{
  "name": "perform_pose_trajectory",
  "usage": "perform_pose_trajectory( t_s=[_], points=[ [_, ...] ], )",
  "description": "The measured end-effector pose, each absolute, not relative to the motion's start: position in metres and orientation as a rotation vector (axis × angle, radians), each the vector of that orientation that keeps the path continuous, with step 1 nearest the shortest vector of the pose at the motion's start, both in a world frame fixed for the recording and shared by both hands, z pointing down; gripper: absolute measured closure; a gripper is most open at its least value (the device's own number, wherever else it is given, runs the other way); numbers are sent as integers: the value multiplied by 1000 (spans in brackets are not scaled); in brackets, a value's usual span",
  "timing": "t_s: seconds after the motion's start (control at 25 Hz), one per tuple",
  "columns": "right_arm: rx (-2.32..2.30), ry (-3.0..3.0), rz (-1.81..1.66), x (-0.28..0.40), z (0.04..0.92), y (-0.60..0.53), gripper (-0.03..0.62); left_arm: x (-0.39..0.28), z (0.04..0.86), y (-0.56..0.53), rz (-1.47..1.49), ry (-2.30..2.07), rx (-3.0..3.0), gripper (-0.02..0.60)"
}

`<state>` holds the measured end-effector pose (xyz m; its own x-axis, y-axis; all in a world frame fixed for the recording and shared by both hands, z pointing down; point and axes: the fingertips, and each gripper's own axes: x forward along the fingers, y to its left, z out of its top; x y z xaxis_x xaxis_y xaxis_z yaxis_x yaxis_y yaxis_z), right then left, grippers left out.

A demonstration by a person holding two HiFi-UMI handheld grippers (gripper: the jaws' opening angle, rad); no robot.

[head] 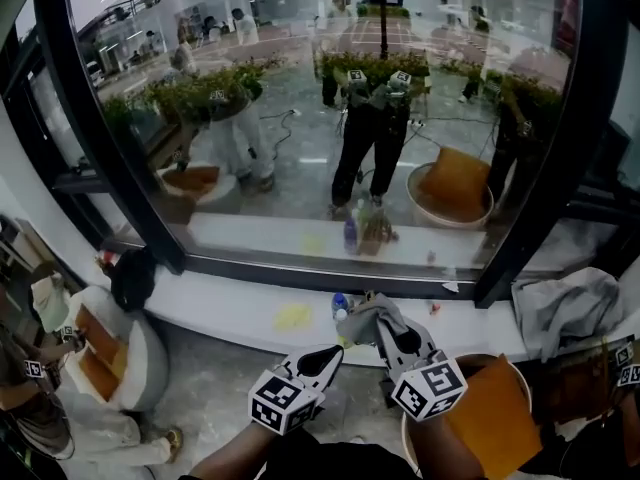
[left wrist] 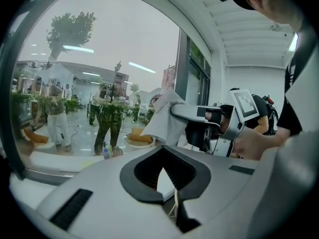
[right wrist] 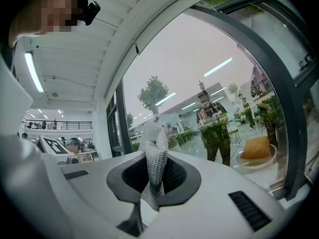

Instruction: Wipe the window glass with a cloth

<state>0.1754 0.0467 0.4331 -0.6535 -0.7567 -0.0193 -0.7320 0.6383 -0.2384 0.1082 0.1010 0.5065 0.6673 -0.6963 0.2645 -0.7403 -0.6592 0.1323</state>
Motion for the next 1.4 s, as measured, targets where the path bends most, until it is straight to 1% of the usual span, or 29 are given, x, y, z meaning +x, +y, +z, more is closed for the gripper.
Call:
perform_pose_trajectory(
  t_s=[0.28,0.48,0.88,1.12,1.4],
  points=[
    [-1261,2742,-279,147,431,21,553,89,511,63,252,-1130,2669,574],
    [-1312,2727,-256,118,427,-10,553,60,505,29,248,-1088,2704,574],
    [-1349,2757,-166,19,404,-76,553,-31,482,-44,186,-1098,2693,574],
    [-1372,2769,-107,-40,396,-114,553,-87,491,-80,138,-1103,2701,574],
    [-1396,2751,-29,-103,380,-156,553,-147,474,-113,125,-1123,2718,574]
  ],
)
